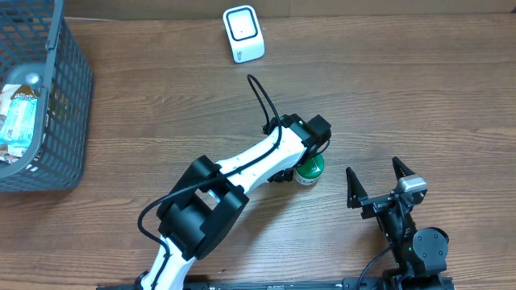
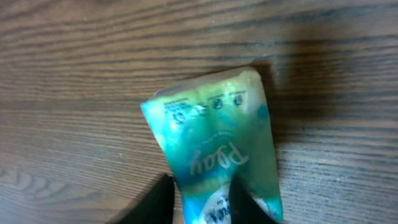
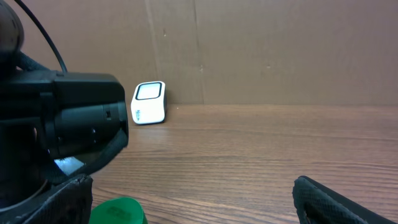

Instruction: Scan the item barcode

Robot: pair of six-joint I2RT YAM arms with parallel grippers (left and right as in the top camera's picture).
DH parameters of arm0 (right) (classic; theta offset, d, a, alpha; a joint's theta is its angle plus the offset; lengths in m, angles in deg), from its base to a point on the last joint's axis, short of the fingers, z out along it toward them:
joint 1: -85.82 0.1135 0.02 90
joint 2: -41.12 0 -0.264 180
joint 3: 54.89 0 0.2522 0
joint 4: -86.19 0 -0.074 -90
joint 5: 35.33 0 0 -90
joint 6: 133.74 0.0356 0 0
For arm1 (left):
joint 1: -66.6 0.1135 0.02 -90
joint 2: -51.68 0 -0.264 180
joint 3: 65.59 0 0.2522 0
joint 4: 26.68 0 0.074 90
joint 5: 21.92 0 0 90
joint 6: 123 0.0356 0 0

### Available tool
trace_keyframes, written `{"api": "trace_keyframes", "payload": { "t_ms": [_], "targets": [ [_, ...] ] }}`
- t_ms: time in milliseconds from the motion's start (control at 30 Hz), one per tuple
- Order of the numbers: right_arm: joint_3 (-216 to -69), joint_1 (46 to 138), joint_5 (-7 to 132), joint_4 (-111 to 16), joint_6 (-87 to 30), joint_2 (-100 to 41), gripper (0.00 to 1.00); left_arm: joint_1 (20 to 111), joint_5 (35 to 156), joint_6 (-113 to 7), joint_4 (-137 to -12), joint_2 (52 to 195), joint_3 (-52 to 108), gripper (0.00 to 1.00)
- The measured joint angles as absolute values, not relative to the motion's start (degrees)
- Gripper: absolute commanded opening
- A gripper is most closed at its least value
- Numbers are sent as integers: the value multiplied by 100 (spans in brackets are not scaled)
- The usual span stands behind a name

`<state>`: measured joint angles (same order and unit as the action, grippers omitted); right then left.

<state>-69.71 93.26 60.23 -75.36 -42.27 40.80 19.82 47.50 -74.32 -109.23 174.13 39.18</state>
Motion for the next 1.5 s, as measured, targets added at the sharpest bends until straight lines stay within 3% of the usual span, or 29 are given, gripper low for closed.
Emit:
{"api": "trace_keyframes", "payload": {
  "t_ms": [333, 400, 433, 467, 533, 867, 1500],
  "targets": [
    [-6971, 9324, 6023, -7534, -4225, 4080, 100, 2218, 4881, -7126, -11245, 17317, 4171, 49],
    [-6971, 9326, 6021, -7536, -4225, 4080, 100, 2362, 4951, -6962, -11260, 17072, 4379, 58],
    [-6971, 9326, 6021, -7534, -4225, 4080, 100, 2441, 4965, -6923, -11258, 16992, 4431, 56],
    [-6971, 9324, 6023, -7536, -4227, 4080, 100, 2506, 4989, -6912, -11242, 16884, 4477, 43],
    [-6971, 9326, 6023, -7536, -4223, 4080, 100, 2685, 5021, -6873, -11245, 16605, 4554, 5],
    [-6971, 9326, 6023, -7536, -4223, 4080, 100, 3444, 5581, -6792, -11024, 16371, 4412, 4],
    [-6971, 9326, 6023, -7538, -4225, 4080, 100, 3466, 6645, -6776, -8346, 16380, 2224, 4]
  ]
}}
